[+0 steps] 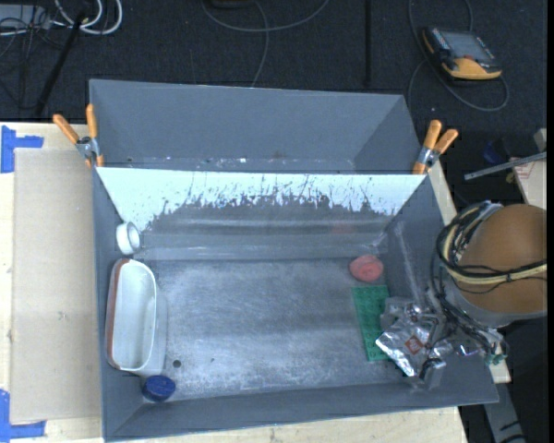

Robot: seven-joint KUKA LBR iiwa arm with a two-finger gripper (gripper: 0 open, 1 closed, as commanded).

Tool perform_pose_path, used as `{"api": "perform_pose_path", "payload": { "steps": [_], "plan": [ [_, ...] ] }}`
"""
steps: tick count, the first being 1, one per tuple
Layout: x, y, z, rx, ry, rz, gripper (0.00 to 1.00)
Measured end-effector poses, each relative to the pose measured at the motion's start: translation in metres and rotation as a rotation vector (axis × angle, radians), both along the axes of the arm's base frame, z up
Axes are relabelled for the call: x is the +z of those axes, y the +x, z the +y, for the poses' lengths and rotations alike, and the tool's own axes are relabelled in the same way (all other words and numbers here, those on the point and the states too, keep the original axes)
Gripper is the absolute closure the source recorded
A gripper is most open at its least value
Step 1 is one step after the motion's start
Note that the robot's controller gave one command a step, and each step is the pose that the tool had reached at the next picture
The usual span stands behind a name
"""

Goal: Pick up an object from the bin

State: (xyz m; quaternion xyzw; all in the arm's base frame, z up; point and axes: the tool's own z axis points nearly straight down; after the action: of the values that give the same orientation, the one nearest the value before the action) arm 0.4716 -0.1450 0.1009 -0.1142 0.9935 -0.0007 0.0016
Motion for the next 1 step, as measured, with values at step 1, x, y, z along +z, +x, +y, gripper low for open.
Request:
{"api": "perform_pose_path", "payload": {
  "steps": [1],
  "plan": [
    [-0.0290, 0.0032, -0.0090, -0.092, 0.002, -0.012, 0.00]
  ]
}}
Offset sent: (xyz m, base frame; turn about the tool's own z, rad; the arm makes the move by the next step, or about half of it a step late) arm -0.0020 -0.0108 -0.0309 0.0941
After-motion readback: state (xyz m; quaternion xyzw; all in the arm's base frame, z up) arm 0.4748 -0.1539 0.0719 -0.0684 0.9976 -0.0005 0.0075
